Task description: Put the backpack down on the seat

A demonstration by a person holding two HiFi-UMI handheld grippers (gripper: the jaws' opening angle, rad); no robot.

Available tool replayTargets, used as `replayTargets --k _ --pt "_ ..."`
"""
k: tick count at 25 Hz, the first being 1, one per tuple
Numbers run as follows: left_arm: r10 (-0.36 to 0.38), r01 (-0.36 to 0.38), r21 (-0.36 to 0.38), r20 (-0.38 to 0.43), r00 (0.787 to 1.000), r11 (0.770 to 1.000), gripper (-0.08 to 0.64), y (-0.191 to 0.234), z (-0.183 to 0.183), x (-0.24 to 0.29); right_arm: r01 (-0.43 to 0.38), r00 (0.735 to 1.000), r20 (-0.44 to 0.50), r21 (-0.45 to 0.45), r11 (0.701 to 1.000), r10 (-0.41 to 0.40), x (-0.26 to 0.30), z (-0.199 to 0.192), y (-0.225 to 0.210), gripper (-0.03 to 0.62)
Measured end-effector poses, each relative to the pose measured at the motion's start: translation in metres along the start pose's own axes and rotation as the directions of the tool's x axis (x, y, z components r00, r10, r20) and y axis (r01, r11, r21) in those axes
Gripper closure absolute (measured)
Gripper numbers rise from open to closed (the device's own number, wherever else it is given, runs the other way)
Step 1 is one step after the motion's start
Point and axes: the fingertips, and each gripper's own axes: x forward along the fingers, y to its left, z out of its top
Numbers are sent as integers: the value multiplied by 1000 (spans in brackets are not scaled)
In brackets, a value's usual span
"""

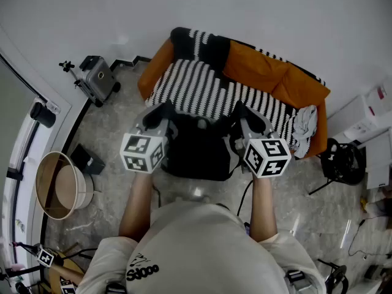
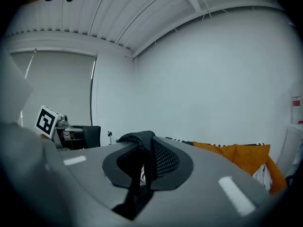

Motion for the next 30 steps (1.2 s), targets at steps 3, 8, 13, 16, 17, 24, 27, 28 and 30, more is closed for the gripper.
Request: replayTargets --k 3,8,13,16,17,24,27,28,30 --pt "-3 3 9 -6 1000 1000 515 2 0 5 6 1000 -6 -14 1000 -7 6 1 -2 558" --pt "-15 16 29 -7 1000 999 515 -5 1 7 6 1000 6 -27 1000 -6 3 0 -4 558" --pt "-16 16 41 -9 1000 999 515 -10 2 10 2 1000 4 -49 999 -2 2 0 -9 558" --pt "-12 12 38 -4 1000 999 515 -12 3 12 -1 1000 2 -54 999 1 2 1 -13 558" --pt "-12 12 37 -2 1000 999 515 -13 3 14 -2 1000 2 -54 999 2 2 1 -15 558" --pt "7 -8 38 2 1000 999 515 -20 5 21 -16 1000 2 -40 999 17 3 2 -29 558" --pt "17 -17 37 1 1000 999 515 -26 5 22 -31 1000 2 -38 999 31 2 3 -35 558" --pt "20 -21 37 2 1000 999 515 -29 5 22 -36 999 1 -39 999 36 0 3 -37 558" --pt "30 -30 37 4 1000 999 515 -35 6 22 -46 999 0 -43 998 46 -3 3 -40 558"
